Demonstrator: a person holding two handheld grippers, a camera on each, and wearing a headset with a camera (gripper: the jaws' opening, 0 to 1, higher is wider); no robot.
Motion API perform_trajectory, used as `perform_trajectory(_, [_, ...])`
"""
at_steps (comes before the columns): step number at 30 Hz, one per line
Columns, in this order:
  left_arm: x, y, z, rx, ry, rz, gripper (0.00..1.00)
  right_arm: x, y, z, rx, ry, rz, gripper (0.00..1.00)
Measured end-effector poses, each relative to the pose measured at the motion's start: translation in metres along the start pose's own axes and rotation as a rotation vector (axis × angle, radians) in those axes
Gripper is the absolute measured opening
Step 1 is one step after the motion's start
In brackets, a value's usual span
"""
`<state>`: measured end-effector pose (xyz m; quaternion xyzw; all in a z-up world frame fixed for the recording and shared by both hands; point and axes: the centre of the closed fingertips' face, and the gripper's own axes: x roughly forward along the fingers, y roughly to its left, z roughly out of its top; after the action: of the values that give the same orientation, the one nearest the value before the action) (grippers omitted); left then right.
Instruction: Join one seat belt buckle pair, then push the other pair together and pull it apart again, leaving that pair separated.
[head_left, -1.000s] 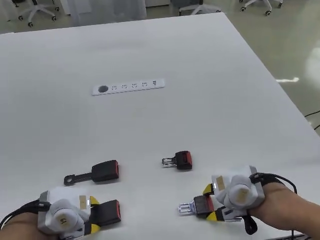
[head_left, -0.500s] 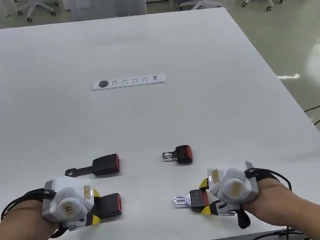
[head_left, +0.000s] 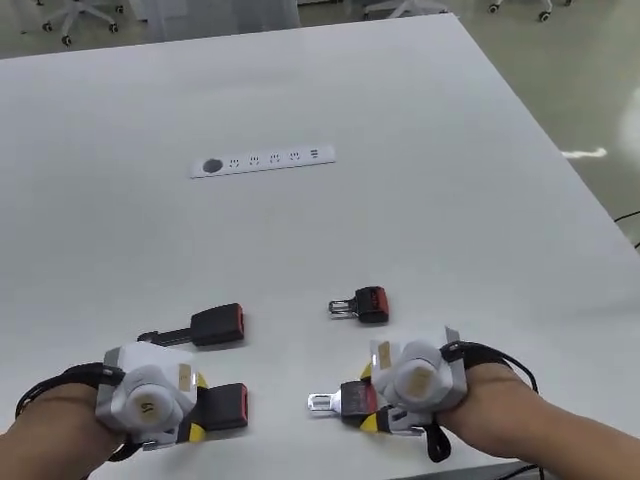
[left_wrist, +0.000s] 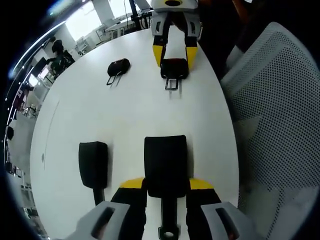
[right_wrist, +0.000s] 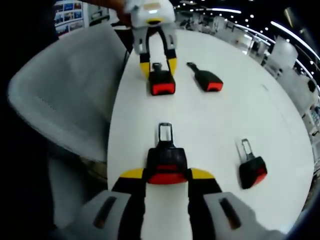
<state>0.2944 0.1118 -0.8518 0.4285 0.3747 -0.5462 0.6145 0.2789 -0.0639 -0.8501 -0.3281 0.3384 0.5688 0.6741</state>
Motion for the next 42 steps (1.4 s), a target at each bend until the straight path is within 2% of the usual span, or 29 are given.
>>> perform_trajectory(10, [0.001,0.0,0.0,0.011,0.007,-0.007,0.31,0.023,0.007,0.034,-0.022,-0.012,0.011,0.31])
perform_trajectory(16, [0.001,0.0,0.0,0.031,0.018,-0.008,0.31,0.032,0.005,0.047,-0.02,-0.011,-0.002,0.31])
perform_trajectory(22, [0.002,0.0,-0.002,0.039,0.024,0.004,0.31,0.038,0.004,0.055,-0.027,-0.005,-0.003,0.31])
perform_trajectory(30, [0.002,-0.001,-0.002,0.041,0.037,-0.004,0.31,0.041,0.005,0.06,-0.053,-0.01,-0.005,0.31])
perform_trajectory(39, [0.003,-0.001,-0.002,0.046,0.044,-0.005,0.31,0.048,0.004,0.073,-0.072,-0.035,0.001,0.31])
perform_trajectory(42, [0.003,0.0,-0.003,0.04,0.042,-0.014,0.31,0.047,0.003,0.073,-0.062,-0.041,0.009,0.31])
